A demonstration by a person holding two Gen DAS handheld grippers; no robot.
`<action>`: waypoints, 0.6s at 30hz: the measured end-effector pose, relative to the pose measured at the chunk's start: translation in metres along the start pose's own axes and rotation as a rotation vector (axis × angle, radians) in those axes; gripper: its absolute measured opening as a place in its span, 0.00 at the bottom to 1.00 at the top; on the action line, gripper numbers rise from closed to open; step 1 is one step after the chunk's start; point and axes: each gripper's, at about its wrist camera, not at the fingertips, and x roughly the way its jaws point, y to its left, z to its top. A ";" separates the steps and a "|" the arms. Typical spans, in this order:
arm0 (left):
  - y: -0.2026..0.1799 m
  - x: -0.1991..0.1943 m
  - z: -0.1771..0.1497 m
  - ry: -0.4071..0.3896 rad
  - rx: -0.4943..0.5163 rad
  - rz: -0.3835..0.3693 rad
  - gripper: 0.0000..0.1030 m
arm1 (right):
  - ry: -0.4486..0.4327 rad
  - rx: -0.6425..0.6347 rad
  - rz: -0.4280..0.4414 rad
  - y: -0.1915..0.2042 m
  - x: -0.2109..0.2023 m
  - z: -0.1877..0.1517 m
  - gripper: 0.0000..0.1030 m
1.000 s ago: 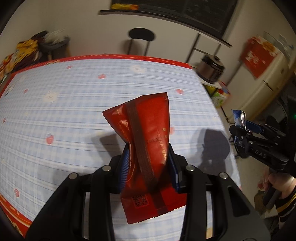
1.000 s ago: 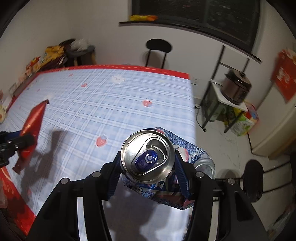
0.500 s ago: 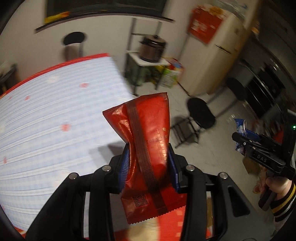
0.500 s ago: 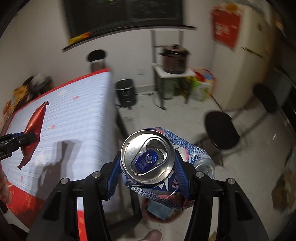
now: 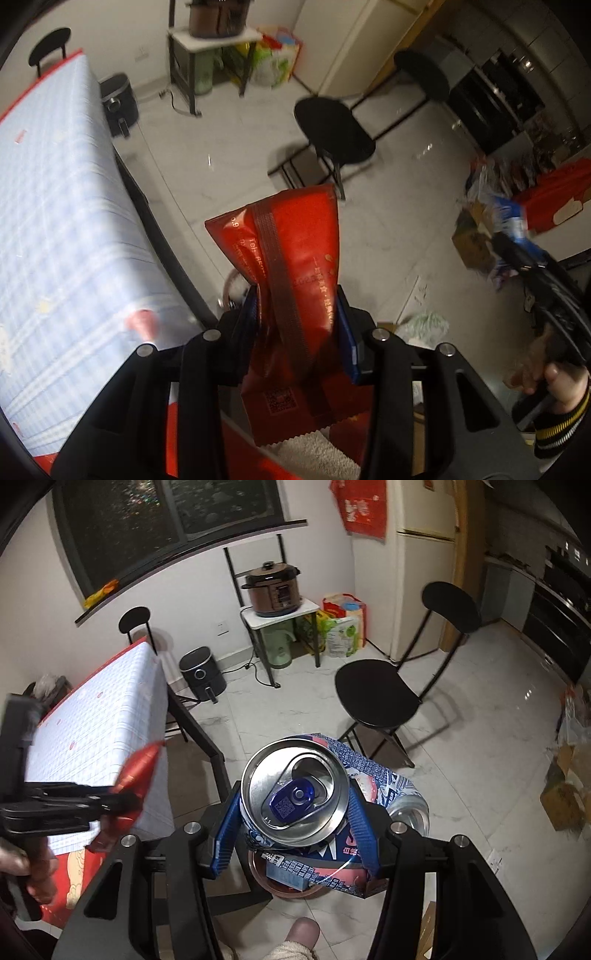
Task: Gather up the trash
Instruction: 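Carry the red packet and crushed can over the brown basin, then open both tools to drop the packet and can into the basin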
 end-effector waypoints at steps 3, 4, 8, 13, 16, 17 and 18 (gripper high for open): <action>-0.003 0.024 0.006 0.048 -0.010 -0.001 0.40 | 0.007 0.013 -0.007 -0.017 -0.002 -0.003 0.52; -0.003 0.031 0.008 0.059 -0.008 0.002 0.40 | 0.008 0.016 -0.009 -0.020 -0.001 -0.003 0.52; -0.008 0.057 0.017 0.100 -0.015 0.003 0.41 | 0.015 0.033 -0.015 -0.032 0.001 -0.006 0.52; -0.005 0.088 0.023 0.152 -0.023 0.017 0.41 | 0.027 0.042 -0.013 -0.041 0.004 -0.009 0.52; -0.010 0.102 0.027 0.166 -0.018 0.024 0.42 | 0.033 0.045 -0.015 -0.046 0.005 -0.011 0.52; -0.011 0.104 0.027 0.169 -0.016 0.022 0.43 | 0.035 0.047 -0.017 -0.046 0.005 -0.011 0.52; -0.012 0.108 0.028 0.172 -0.011 0.024 0.44 | 0.037 0.049 -0.019 -0.048 0.006 -0.011 0.52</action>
